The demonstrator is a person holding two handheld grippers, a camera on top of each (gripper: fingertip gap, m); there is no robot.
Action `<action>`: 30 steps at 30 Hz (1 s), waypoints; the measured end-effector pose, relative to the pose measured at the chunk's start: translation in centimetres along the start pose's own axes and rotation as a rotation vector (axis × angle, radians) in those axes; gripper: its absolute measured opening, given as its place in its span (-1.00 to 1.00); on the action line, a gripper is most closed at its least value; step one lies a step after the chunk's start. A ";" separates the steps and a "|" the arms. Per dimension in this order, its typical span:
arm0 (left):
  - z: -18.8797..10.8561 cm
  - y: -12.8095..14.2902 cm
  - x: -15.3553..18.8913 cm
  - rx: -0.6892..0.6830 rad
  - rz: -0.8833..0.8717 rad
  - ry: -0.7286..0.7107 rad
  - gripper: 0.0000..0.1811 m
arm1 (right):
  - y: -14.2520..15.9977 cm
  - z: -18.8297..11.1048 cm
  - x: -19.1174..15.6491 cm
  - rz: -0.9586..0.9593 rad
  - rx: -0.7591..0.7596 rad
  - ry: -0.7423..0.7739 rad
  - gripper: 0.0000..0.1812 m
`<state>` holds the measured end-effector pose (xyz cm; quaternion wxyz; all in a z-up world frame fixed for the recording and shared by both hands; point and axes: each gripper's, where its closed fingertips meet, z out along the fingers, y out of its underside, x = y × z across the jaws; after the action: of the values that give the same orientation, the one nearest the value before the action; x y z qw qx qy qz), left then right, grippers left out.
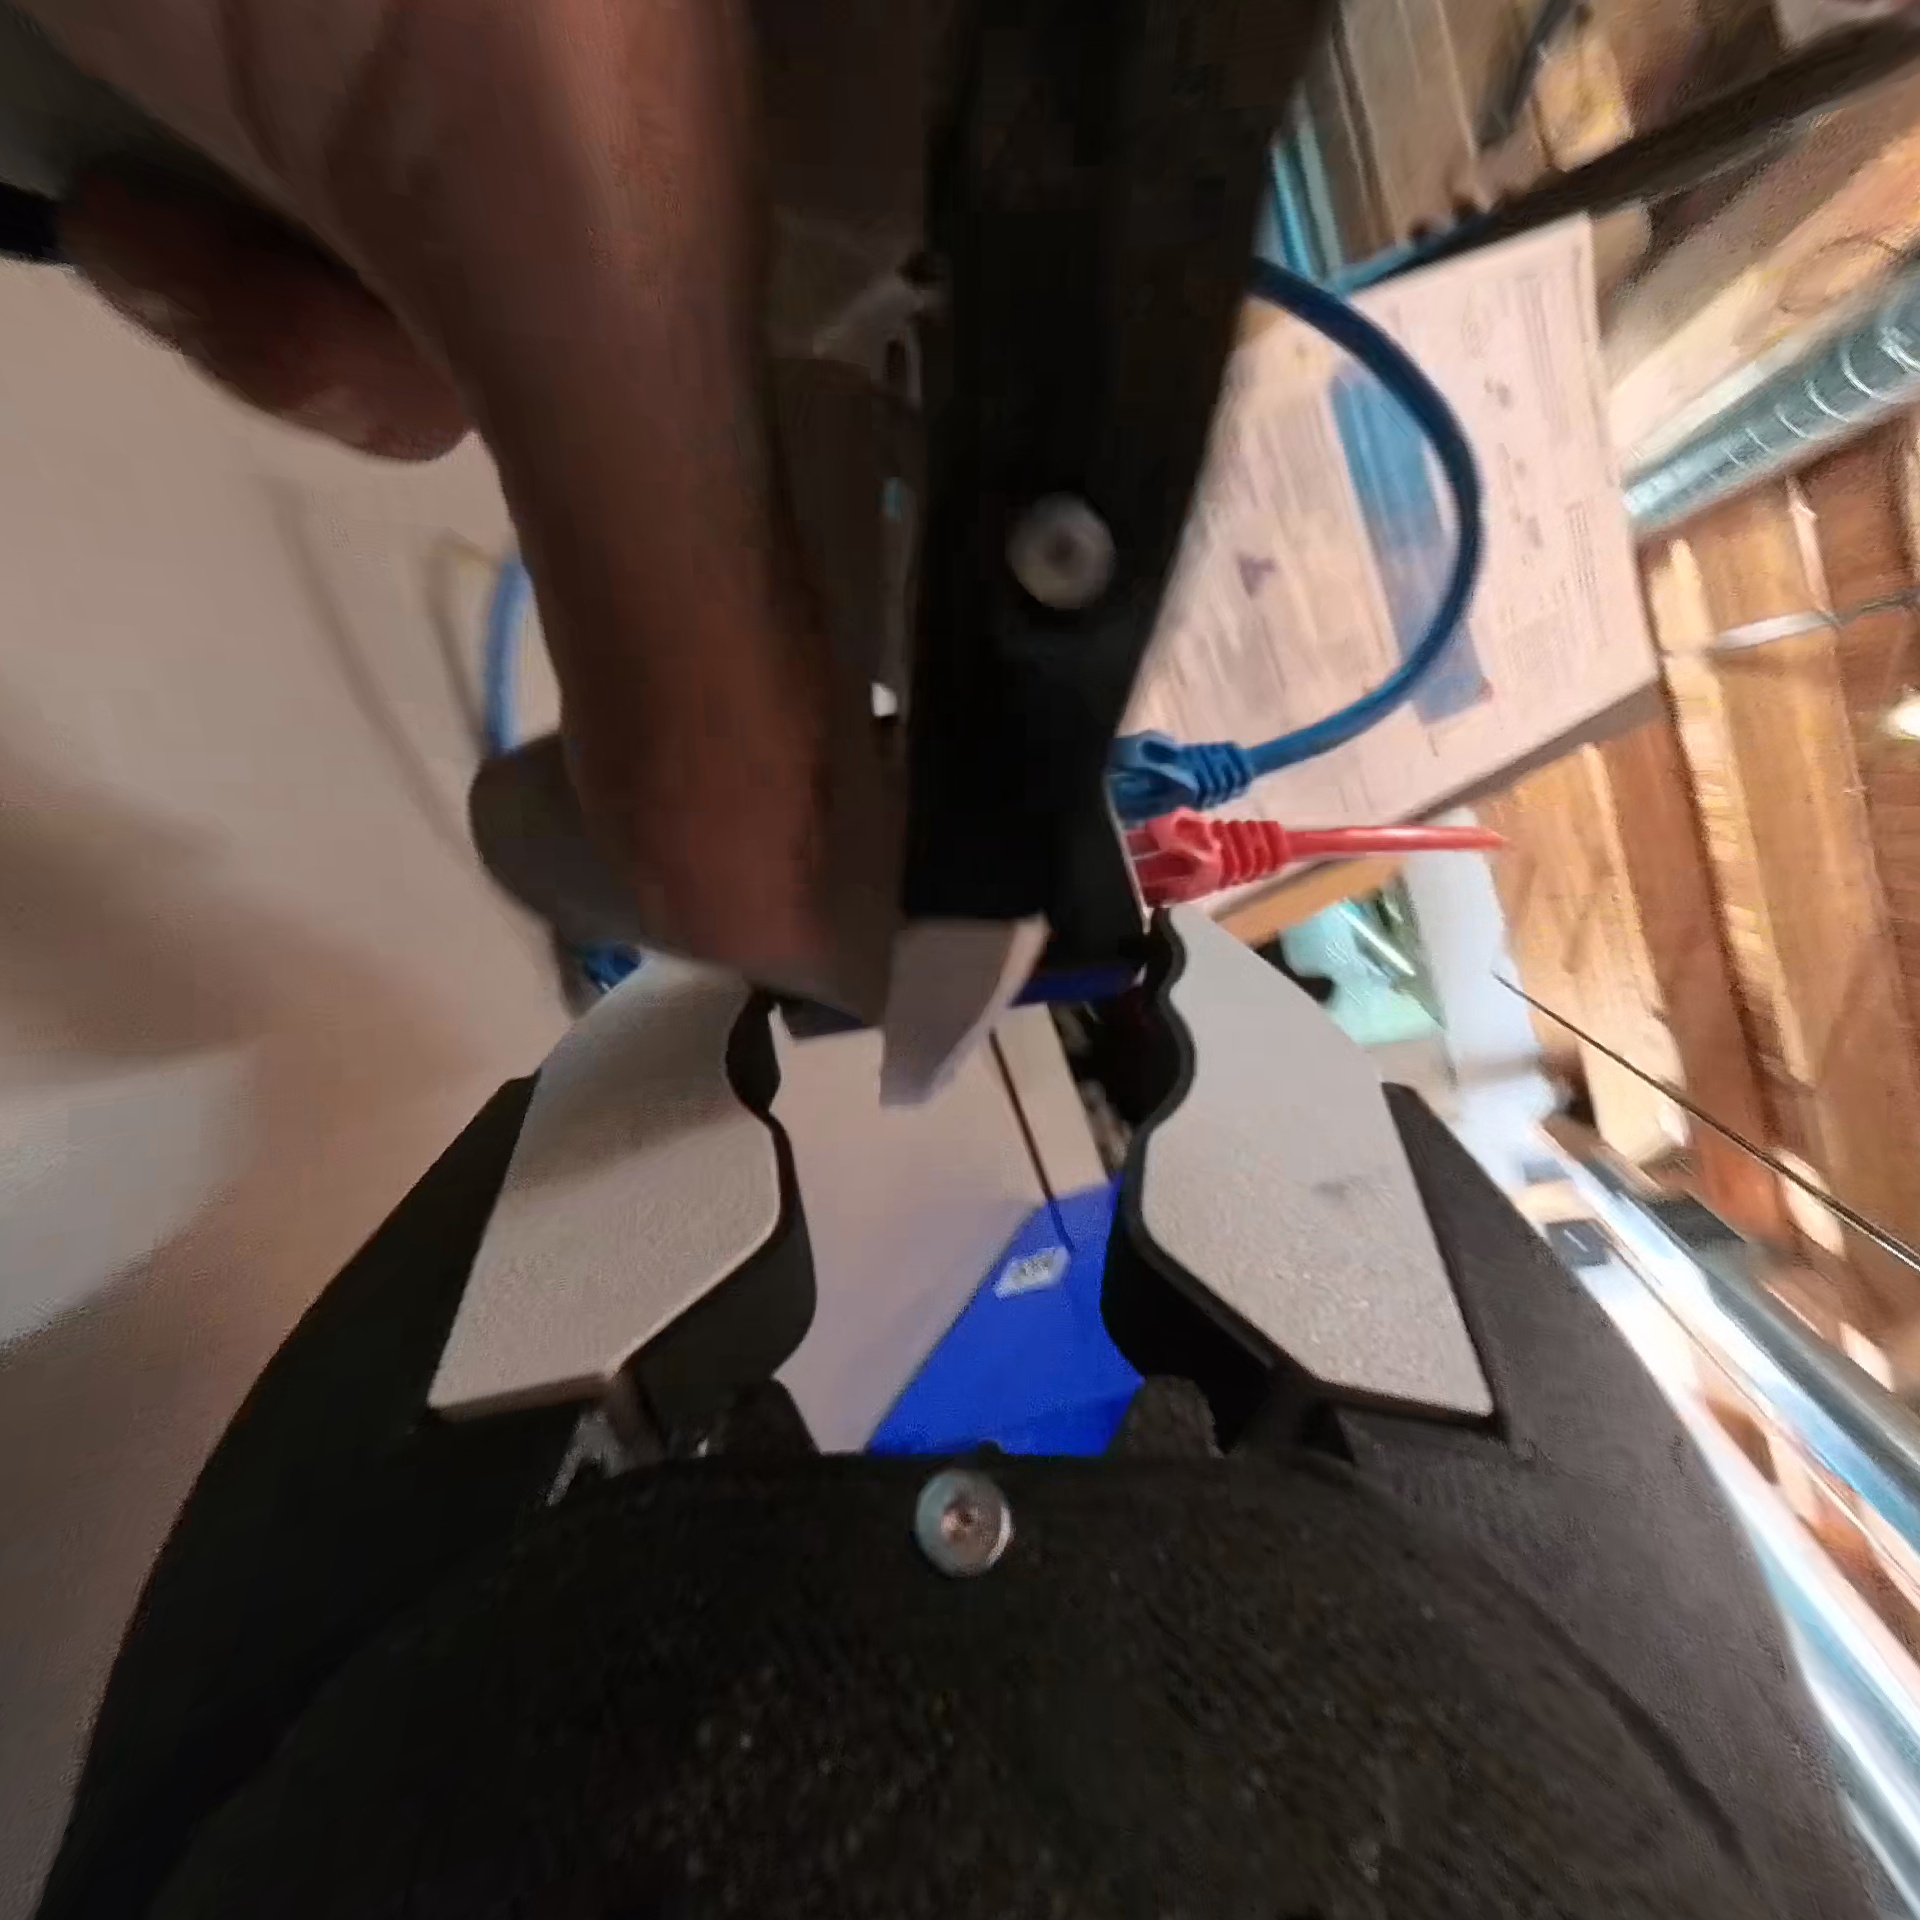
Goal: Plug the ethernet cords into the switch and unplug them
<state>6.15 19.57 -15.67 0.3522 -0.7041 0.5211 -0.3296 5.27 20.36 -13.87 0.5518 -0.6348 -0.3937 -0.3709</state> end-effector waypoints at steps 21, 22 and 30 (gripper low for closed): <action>-3.2 1.0 0.5 -0.264 0.765 -0.014 -0.30 | -3.5 -2.6 -0.2 1.557 0.438 -0.868 -0.74; -3.1 1.2 0.3 -0.288 0.773 0.004 -0.29 | -3.5 -2.3 -0.1 1.640 0.445 -0.879 -0.74; -5.2 -3.1 0.9 0.082 0.672 0.031 -0.14 | -0.5 -1.6 3.5 2.321 0.695 -0.884 -0.74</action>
<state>3.64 18.61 -10.22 0.4609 -0.4732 0.7157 -0.2266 6.19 19.09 -10.34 0.5086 -0.4957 0.1619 0.6851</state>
